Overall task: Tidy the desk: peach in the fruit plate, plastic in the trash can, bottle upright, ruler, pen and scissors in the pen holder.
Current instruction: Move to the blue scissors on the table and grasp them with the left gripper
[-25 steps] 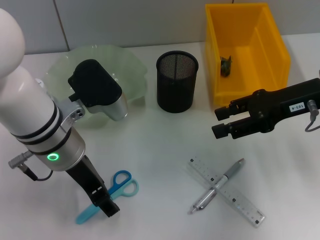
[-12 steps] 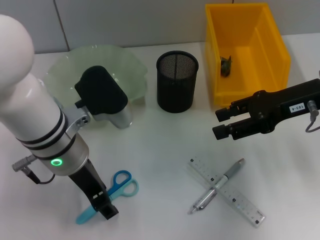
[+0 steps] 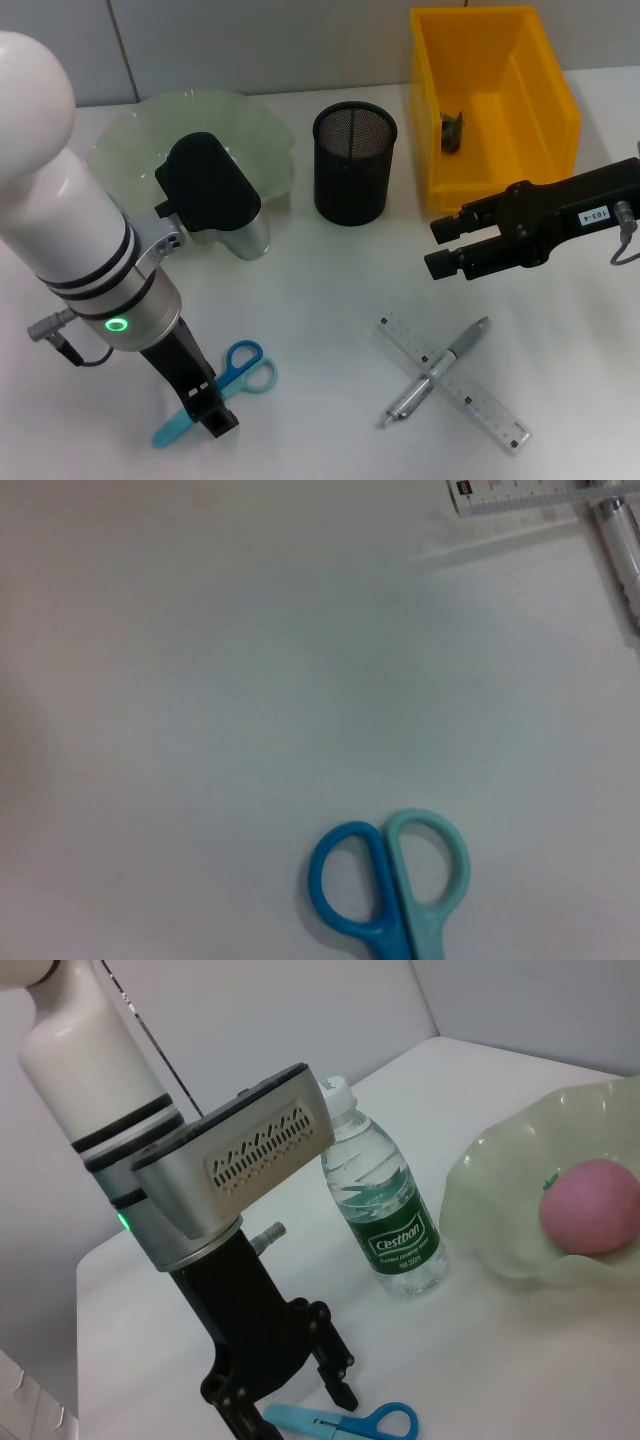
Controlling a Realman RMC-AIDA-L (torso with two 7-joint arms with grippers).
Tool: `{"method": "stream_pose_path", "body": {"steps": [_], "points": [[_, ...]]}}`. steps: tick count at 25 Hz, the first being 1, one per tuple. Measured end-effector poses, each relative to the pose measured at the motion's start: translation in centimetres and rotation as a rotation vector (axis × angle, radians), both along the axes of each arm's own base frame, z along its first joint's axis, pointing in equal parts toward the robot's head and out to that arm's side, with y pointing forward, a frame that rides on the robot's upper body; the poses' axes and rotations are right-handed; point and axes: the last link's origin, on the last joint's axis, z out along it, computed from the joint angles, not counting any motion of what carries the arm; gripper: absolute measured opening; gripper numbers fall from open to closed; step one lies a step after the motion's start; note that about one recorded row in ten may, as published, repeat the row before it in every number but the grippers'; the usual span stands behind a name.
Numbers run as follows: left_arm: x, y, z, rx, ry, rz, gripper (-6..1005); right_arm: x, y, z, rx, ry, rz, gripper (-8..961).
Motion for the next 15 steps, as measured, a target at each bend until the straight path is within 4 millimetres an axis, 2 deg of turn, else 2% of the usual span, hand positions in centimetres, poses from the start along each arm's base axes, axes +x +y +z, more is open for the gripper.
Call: {"method": "stream_pose_path", "body": {"steps": [8, 15], "points": [[0.02, -0.07, -0.18, -0.009, 0.011, -0.020, 639, -0.01, 0.01, 0.01, 0.000, 0.000, -0.001, 656], [0.07, -0.04, -0.31, -0.009, 0.013, -0.029, 525, -0.04, 0.04, 0.04, 0.000, 0.000, -0.001, 656]]}}
